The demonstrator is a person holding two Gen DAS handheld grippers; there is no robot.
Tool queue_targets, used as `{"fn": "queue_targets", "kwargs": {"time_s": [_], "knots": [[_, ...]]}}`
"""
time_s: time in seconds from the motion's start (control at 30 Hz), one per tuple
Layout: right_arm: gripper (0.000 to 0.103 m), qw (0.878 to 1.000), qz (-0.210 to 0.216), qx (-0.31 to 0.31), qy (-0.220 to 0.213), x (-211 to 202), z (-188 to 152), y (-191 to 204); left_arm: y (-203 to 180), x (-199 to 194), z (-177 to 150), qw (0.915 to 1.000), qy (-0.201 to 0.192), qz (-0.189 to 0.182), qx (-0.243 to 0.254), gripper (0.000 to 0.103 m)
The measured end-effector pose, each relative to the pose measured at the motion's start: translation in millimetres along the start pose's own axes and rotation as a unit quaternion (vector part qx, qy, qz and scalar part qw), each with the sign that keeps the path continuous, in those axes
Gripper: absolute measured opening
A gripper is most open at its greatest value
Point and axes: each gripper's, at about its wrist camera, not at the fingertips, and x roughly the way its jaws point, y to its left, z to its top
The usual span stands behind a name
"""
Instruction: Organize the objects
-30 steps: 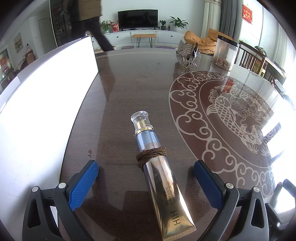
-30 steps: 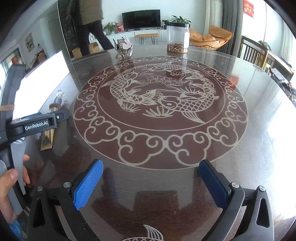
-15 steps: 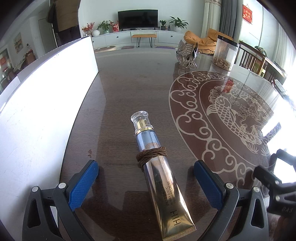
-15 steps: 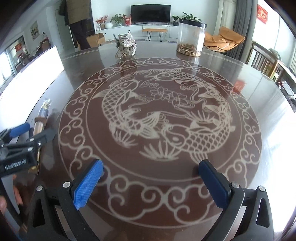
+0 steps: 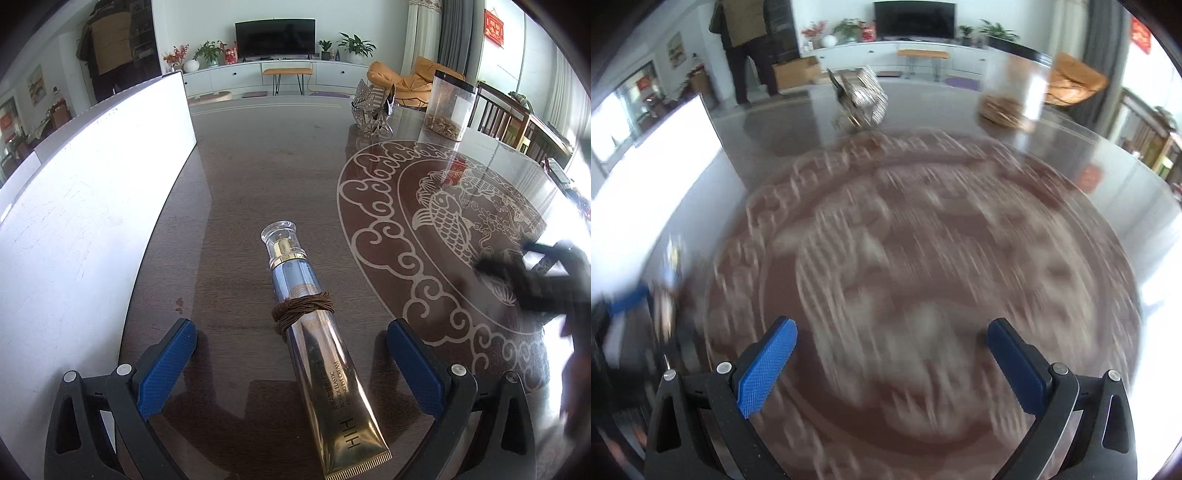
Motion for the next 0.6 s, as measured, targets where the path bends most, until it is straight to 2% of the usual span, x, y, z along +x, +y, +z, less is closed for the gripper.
{"fn": "queue_targets", "kwargs": {"time_s": [0.2, 0.27, 0.4, 0.43, 0.47, 0.53, 0.6], "knots": [[0.103, 0.998, 0.0, -0.045, -0.035, 38.9, 101.2, 29.8, 0.0, 0.1, 0.0, 1.0, 0.0, 0.0, 0.0, 0.103], [0.103, 0.999, -0.004, -0.036, -0.036, 54.8, 126.4, 31.5, 0.0, 0.0, 0.0, 1.0, 0.0, 0.0, 0.0, 0.103], [0.102, 0.999, 0.019, -0.033, -0.036, 82.1, 167.7, 38.2, -0.1, 0.1, 0.0, 1.0, 0.0, 0.0, 0.0, 0.103], [0.088, 0.998, 0.027, -0.041, -0.034, 87.6, 172.4, 40.4, -0.1, 0.0, 0.0, 1.0, 0.0, 0.0, 0.0, 0.103], [0.053, 0.998, 0.025, -0.05, -0.033, 90.5, 174.9, 42.1, -0.1, 0.0, 0.0, 1.0, 0.0, 0.0, 0.0, 0.103], [0.032, 0.997, 0.041, -0.055, -0.018, 96.7, 173.2, 40.9, -0.1, 0.2, 0.1, 1.0, 0.0, 0.001, -0.002, 0.103], [0.03, 0.997, 0.045, -0.051, -0.026, 90.3, 164.1, 35.2, -0.1, 0.2, 0.0, 1.0, 0.0, 0.001, -0.002, 0.103]]}}
